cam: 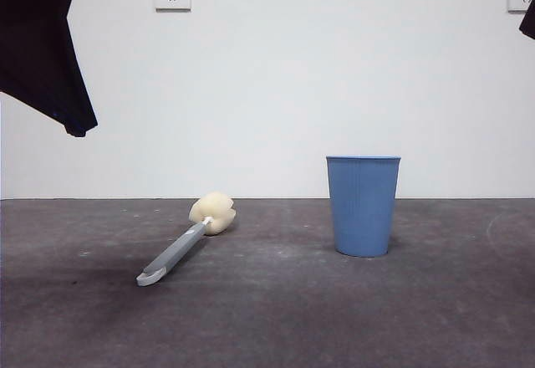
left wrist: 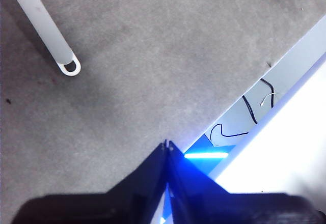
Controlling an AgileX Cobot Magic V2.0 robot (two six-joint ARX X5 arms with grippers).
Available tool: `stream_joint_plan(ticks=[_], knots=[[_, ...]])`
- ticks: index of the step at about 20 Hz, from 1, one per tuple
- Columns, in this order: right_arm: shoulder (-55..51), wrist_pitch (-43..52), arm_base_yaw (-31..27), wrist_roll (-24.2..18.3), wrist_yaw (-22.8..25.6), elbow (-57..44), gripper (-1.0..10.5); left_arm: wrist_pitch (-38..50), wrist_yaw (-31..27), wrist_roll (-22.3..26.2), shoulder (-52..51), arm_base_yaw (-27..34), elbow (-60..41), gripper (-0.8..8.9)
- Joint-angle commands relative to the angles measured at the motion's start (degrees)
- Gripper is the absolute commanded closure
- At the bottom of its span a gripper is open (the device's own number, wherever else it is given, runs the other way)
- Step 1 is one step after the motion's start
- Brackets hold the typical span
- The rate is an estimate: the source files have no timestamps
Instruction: Pick up the cup brush,pick up the cup,insert the brush into the cup,clean the cup,put the cup brush back,put the cup back to the fixed position on the table
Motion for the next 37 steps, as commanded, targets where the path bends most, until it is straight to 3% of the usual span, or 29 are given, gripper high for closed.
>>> stream_joint_plan(ticks=[1, 6, 7, 9, 15, 19, 23, 25, 32, 37], knots=[[-0.02, 0.2, 0.13, 0.17, 0.2, 0.13, 9.4, 0.35, -0.09, 0.68, -0.17, -0.07, -0.59, 8.17], [-0.02, 0.2, 0.13, 0.17, 0.2, 0.13, 9.4, 0.35, -0.68, 0.81, -0.72, -0.13, -0.59, 8.18], [-0.02, 0.17, 0.13, 0.17, 0.2, 0.13, 9.4, 0.74, -5.38, 2.78, -2.1, 1.2, -0.59, 8.18], [-0.02, 0.17, 0.13, 0.17, 0.2, 0.13, 9.4, 1.31, -10.47, 4.24, -4.42, 4.37, -0.59, 8.17], [-0.04, 0.17, 0.11, 0.17, 0.2, 0.13, 9.4, 4.11, -12.41, 6.97, -20.65, 19.02, -0.66, 8.17], [-0.04, 0.13, 0.11, 0.17, 0.2, 0.13, 9.4, 20.87, -13.64, 10.08, -31.43, 28.41, -4.37, 8.17], [-0.04, 0.04, 0.11, 0.17, 0.2, 0.13, 9.4, 43.5, -13.64, 9.79, -39.82, 33.51, -19.12, 8.18], [-0.04, 0.04, 0.11, 0.17, 0.2, 0.13, 9.4, 48.06, -13.64, 9.62, -43.45, 34.91, -26.8, 8.18], [-0.04, -0.15, 0.11, 0.17, 0.2, 0.13, 9.4, 47.39, -14.1, 9.2, -54.05, 37.38, -42.27, 8.18], [-0.04, -0.15, 0.11, 0.17, 0.2, 0.13, 9.4, 41.46, -14.05, 9.14, -58.66, 38.66, -45.9, 8.18]])
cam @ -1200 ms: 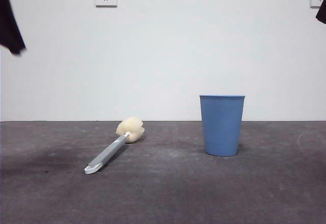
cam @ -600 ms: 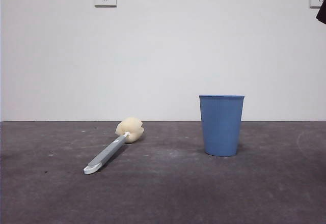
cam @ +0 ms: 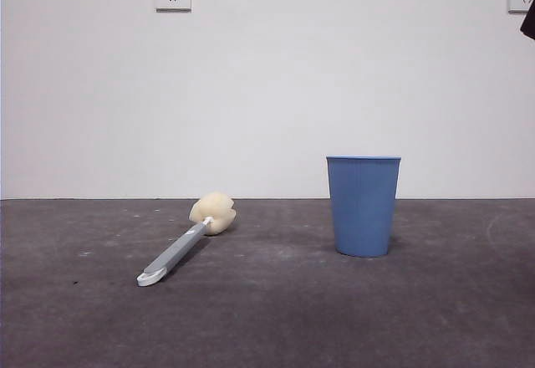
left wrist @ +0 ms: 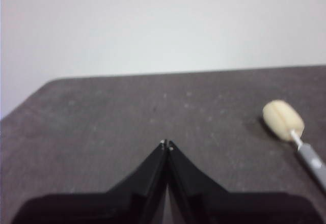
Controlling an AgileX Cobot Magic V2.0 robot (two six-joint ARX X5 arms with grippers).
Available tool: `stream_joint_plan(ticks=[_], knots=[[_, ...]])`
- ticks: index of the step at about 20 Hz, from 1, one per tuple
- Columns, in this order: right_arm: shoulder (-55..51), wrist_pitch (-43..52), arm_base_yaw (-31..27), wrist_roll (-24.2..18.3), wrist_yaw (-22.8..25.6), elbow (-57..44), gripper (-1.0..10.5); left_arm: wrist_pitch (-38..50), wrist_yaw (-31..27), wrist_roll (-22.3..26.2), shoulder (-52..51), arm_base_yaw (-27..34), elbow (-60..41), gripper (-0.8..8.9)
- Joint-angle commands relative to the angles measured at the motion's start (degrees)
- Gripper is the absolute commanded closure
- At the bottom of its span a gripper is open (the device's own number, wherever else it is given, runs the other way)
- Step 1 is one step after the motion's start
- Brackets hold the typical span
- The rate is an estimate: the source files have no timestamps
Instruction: Pick up the cup brush,pick up the cup,insert the brush into the cup,clean the cup,put the cup brush back,put the cup back to the fixed position on the table
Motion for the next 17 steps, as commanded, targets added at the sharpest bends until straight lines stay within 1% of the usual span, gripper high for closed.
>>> stream_joint_plan(ticks=[1, 3, 5, 17], knots=[[-0.04, 0.07, 0.13, 0.17, 0.17, 0.13, 9.4, -2.32, 0.11, -0.24, -1.97, 0.59, -1.68, 8.18], [-0.04, 0.07, 0.13, 0.17, 0.17, 0.13, 9.4, -4.92, 0.13, -2.12, -2.73, 0.57, -2.73, 8.18], [-0.04, 0.04, 0.15, 0.17, 0.15, 0.13, 9.4, -7.74, 0.83, -2.82, -2.73, 0.55, -2.86, 8.17], [-0.04, 0.04, 0.13, 0.17, 0.17, 0.13, 9.4, -7.56, 0.55, -3.17, -2.73, 0.39, -2.86, 8.17]])
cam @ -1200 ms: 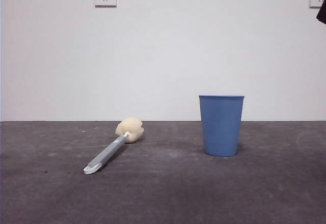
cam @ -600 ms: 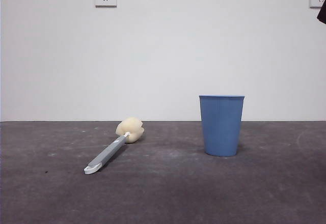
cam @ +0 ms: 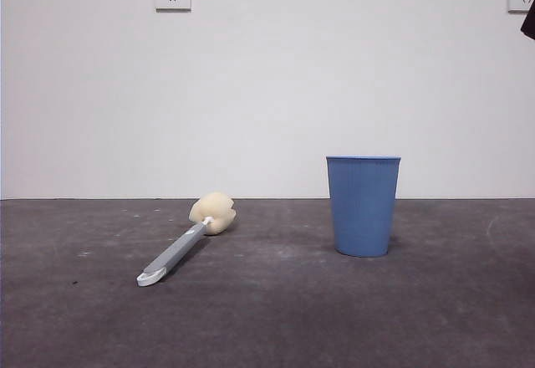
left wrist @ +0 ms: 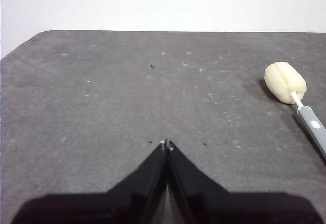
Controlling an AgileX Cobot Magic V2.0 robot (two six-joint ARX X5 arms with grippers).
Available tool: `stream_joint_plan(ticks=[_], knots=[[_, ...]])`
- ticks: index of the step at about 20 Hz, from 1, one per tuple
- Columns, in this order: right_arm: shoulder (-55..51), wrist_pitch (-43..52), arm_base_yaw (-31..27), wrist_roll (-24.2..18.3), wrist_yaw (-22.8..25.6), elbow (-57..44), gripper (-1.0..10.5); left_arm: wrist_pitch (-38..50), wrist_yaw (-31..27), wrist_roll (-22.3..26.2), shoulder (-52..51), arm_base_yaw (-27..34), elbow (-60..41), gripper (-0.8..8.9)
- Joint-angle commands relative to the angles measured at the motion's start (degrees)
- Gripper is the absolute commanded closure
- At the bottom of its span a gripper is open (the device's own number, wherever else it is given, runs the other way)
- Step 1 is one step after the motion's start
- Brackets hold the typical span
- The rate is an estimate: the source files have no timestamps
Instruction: Pick up the cup brush,pick up the cup,insert the brush into the cup,clean the cup,put the cup brush back,put the cup back to the fixed position on the table
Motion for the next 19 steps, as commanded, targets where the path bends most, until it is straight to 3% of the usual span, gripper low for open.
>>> stream_joint_plan(ticks=[1, 8, 10, 13, 16, 19], knots=[[-0.04, 0.07, 0.13, 0.17, 0.17, 0.13, 9.4, 0.11, -0.09, -0.55, -0.17, 0.02, -0.79, 8.17], [-1.51, -0.11, -0.5, 0.13, 0.26, 0.13, 9.4, 0.13, -0.09, -0.55, -0.17, 0.0, -0.79, 8.17], [-4.15, 0.28, -2.82, -4.44, 0.2, 0.11, 9.4, 0.13, -0.09, -0.55, -0.17, 0.0, -0.79, 8.17], [-9.81, 5.53, -10.8, -9.2, 0.17, -0.68, 9.4, 0.11, -0.09, -0.55, -0.17, 0.0, -0.79, 8.17], [-16.81, 15.47, -21.07, -10.78, 0.15, -5.7, 9.4, 0.11, -0.09, -0.55, -0.17, 0.0, -0.79, 8.17], [-24.22, 24.52, -27.23, -12.39, 0.17, -14.97, 9.4, 0.13, -0.11, -0.55, -0.17, 0.0, -0.79, 8.17]])
